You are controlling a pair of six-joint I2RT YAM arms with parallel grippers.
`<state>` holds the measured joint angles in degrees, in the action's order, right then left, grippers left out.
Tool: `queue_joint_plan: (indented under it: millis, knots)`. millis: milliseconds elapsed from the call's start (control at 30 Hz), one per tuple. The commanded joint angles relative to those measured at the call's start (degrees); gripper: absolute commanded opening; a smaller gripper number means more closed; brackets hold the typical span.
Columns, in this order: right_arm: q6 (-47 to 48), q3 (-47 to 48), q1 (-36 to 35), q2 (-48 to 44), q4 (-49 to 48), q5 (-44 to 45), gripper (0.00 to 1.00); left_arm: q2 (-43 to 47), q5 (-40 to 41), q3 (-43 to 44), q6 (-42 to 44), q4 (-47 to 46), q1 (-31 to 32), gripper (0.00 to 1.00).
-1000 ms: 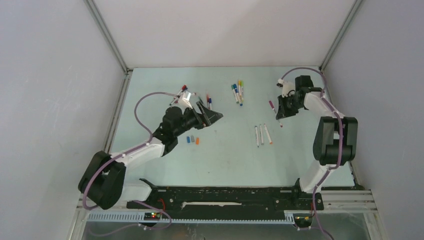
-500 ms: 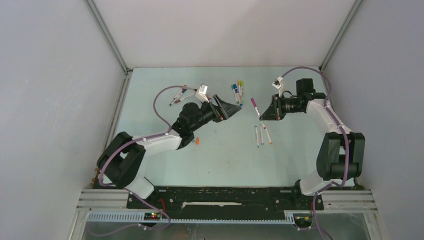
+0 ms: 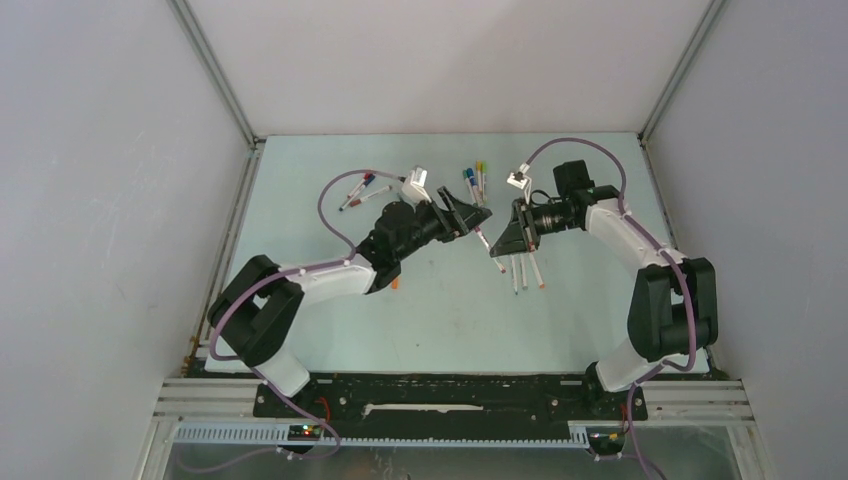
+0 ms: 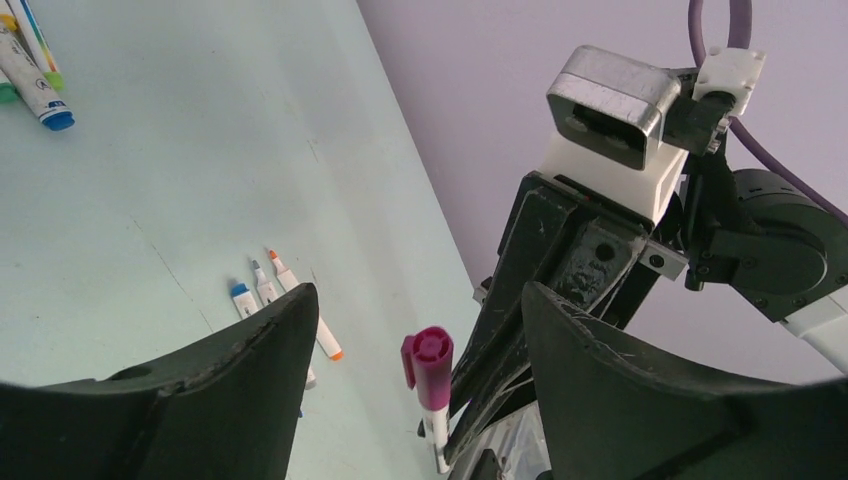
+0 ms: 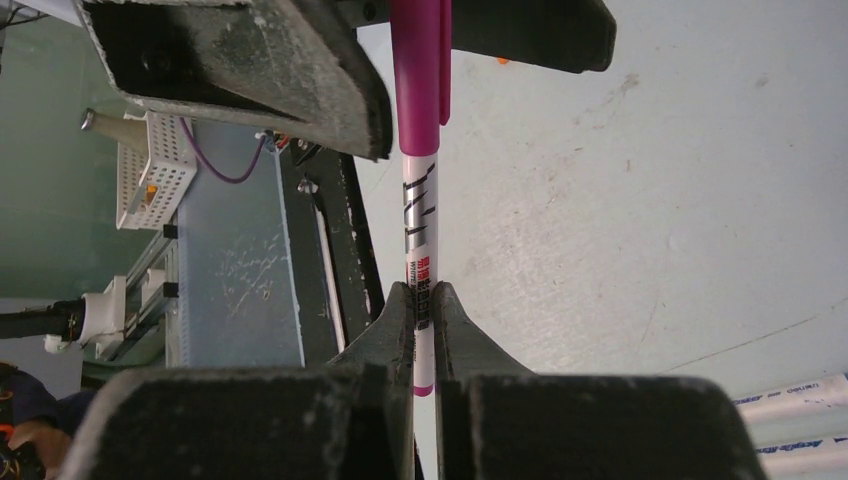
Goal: Open the pen caps
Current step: Pick up the pen from the center of the board, then open the pen cap from the pen.
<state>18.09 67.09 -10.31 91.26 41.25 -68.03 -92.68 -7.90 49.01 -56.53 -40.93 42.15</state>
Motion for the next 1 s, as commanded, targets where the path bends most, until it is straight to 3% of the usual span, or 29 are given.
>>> queue_joint_plan:
  millis: [0, 300, 533, 667, 700, 767, 833, 967]
  knots:
    - [1.0, 0.1, -0.7, 0.4, -0.3, -0.9, 0.00, -0.3, 1.5, 3.7, 0.5, 1.5, 0.5, 0.74]
    - [0.7, 0.1, -0.9, 1.0, -0.4, -0.4, 0.00, -1.0, 0.8, 4.6, 0.2, 3.4, 1.1, 0.50]
    - [1.3, 0.1, -1.9, 1.4, -0.1, 0.7, 0.00, 0.2, 2.2, 4.7, 2.0, 5.3, 1.4, 0.06]
    - [1.2, 0.1, -2.2, 1.5, -0.1, 1.1, 0.00, 1.2, 2.8, 4.6, 3.5, 6.0, 1.8, 0.00]
    - [1.1, 0.1, -2.2, 1.5, -0.2, 0.9, 0.06, 1.4, 2.8, 4.5, 3.6, 6.0, 1.9, 0.00]
    - [0.4, 0.1, -2.2, 1.3, -0.5, 0.8, 0.31, 1.4, 2.8, 4.5, 3.8, 5.8, 2.3, 0.00]
    - [-0.1, 0.1, -2.1, 1.0, -0.7, 0.4, 0.47, 1.3, 2.6, 4.7, 3.9, 5.4, 2.9, 0.00]
    - [-1.4, 0.1, -2.1, 0.7, -1.4, 0.0, 0.56, 0.7, 2.3, 5.1, 4.1, 4.1, 4.2, 0.00]
